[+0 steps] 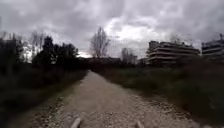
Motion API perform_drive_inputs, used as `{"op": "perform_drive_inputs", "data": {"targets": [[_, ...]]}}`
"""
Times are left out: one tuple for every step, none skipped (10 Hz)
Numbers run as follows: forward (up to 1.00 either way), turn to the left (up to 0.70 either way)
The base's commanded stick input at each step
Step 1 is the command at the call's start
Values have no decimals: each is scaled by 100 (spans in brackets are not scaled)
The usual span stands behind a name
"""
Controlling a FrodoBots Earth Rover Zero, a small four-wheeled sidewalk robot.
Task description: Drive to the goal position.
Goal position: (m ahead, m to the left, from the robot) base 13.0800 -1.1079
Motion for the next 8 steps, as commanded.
{"op": "perform_drive_inputs", "data": {"targets": [[70, 0], [70, 15], [70, 30], [70, 27], [70, 11], [70, 0], [70, 0], [70, 0]]}}
